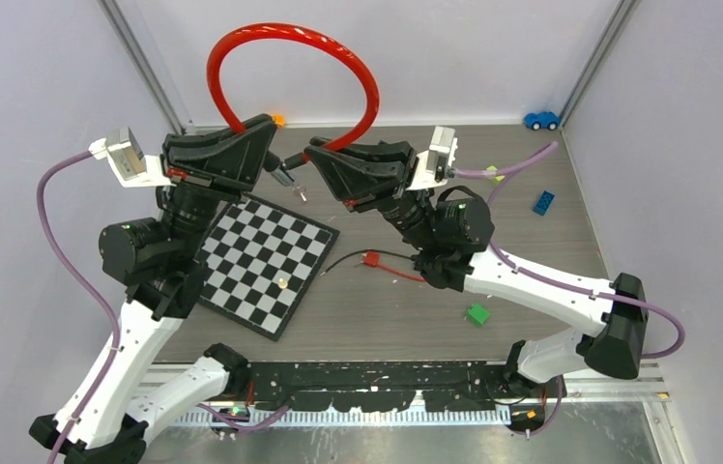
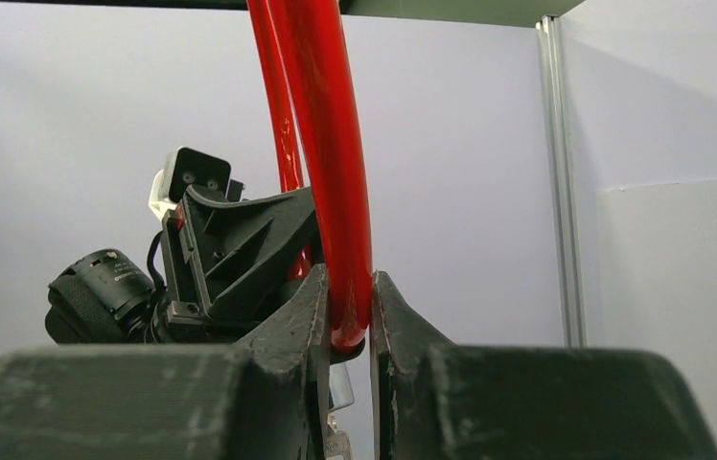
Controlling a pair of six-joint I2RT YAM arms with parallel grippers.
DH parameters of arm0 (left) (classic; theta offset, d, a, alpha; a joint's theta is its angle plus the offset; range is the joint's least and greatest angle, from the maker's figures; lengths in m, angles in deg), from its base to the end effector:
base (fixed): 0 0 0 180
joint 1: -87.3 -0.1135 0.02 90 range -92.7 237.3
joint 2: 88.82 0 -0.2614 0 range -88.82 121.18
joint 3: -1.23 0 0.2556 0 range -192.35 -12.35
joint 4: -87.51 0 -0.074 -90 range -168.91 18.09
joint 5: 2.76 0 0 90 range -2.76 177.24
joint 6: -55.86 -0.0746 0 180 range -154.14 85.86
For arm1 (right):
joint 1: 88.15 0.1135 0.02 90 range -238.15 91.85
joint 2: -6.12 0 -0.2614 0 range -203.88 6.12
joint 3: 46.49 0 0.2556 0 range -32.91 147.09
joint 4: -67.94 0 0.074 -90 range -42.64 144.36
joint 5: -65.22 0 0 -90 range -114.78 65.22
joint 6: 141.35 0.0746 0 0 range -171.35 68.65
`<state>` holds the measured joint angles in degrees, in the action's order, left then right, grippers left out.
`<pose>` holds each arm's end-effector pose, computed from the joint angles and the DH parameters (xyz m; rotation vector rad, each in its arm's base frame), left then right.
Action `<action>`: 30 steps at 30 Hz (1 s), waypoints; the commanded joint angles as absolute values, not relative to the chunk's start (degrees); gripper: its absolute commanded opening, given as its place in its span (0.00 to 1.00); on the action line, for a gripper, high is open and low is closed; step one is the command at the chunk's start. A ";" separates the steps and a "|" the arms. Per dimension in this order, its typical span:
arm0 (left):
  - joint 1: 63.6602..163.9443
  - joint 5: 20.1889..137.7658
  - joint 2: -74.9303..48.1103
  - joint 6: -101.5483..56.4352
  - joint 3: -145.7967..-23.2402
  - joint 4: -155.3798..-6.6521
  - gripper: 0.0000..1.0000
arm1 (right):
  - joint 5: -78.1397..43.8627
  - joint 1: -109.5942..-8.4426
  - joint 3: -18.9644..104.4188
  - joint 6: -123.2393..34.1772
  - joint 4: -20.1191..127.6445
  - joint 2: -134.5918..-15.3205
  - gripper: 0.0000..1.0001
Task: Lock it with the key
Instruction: Lock the lock.
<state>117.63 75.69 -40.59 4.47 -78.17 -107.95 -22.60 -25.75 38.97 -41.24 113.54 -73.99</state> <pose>0.1354 -0.0965 0.5477 0.1463 0.8188 -1.2145 0.1472 0.2877 0.5102 -0.3561 0.6368 1.2262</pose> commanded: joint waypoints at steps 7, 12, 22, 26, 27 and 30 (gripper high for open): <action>118.72 71.30 -39.60 7.65 -78.49 -109.53 0.00 | -15.25 -25.39 40.04 -45.24 100.54 -70.45 0.01; 118.77 71.41 -39.57 7.80 -78.76 -109.94 0.00 | -15.26 -25.39 36.73 -43.98 103.40 -69.64 0.05; 118.77 71.86 -39.85 7.11 -79.06 -108.88 0.00 | -17.13 -25.39 30.88 -43.58 106.87 -66.74 0.23; 118.77 71.66 -39.89 7.17 -78.99 -108.90 0.00 | -18.75 -25.39 29.10 -44.41 107.71 -65.35 0.37; 118.77 71.76 -39.97 7.19 -78.91 -108.89 0.00 | -19.09 -25.33 28.73 -44.60 107.85 -64.97 0.39; 118.77 71.90 -40.22 6.96 -78.80 -108.63 0.00 | -19.48 -25.38 27.83 -45.21 108.14 -63.84 0.43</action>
